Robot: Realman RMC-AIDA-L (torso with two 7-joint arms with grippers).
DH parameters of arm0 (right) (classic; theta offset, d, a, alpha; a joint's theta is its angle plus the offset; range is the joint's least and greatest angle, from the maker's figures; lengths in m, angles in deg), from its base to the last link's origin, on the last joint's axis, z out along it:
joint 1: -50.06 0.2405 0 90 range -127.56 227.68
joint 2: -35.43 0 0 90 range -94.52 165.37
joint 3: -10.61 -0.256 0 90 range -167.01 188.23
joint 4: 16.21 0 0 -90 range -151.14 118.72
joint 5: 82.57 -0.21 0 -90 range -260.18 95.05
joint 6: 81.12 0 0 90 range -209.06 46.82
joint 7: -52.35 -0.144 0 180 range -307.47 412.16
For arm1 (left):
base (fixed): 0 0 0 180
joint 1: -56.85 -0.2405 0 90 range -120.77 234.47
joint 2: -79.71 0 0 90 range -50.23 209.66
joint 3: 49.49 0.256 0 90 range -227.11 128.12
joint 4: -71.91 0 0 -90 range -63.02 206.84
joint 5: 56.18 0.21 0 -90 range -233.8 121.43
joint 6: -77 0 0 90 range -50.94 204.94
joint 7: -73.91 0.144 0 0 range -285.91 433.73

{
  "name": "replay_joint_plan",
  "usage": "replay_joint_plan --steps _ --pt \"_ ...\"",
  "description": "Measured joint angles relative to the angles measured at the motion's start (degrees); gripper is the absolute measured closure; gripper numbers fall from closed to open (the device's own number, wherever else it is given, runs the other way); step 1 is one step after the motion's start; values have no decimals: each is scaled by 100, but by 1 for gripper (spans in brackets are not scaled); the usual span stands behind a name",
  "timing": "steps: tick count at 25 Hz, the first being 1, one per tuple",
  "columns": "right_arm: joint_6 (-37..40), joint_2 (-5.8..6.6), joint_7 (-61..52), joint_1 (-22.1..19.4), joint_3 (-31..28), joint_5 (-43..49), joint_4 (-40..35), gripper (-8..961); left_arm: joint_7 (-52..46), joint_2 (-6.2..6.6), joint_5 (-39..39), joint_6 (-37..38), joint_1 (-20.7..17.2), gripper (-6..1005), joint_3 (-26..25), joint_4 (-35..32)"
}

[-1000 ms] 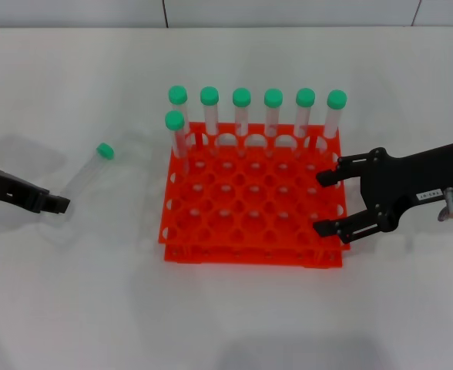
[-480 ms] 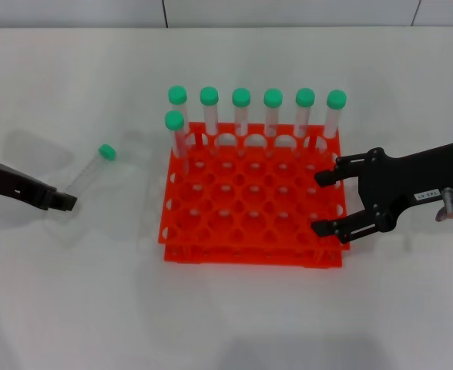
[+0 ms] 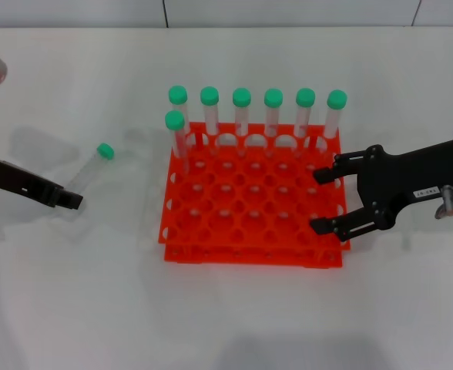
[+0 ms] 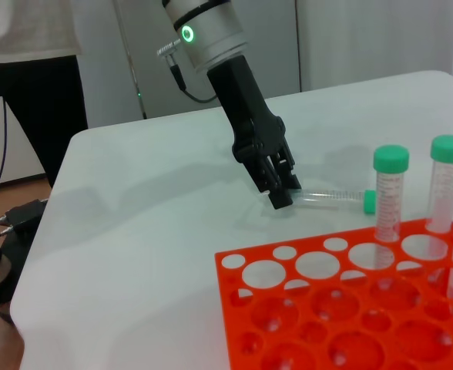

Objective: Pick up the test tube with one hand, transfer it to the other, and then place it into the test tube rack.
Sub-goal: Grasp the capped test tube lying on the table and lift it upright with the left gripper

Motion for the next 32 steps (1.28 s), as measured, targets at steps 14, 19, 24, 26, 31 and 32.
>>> replay_joint_plan --steps 14,19,24,26,31,32 --pt "32 -3 -13 -26 1 71 -79 151 -195 0 73 -83 34 752 -13 48" --pt "61 34 -14 -110 -7 73 -189 152 -124 -7 -414 -6 -23 800 -30 -348" --pt "114 42 -5 -182 -49 73 -251 153 498 -119 -1421 -108 -457 801 -30 -1128" --pt "114 24 10 -197 -51 74 -255 153 848 -147 -1903 -269 -649 801 -8 -1237" --pt "113 -14 19 -268 -53 72 -257 154 2458 -156 -4031 -634 -1232 801 55 -1152" --pt "99 -35 24 -308 -53 70 -257 154 2866 -157 -4499 -637 -1330 801 53 -1053"
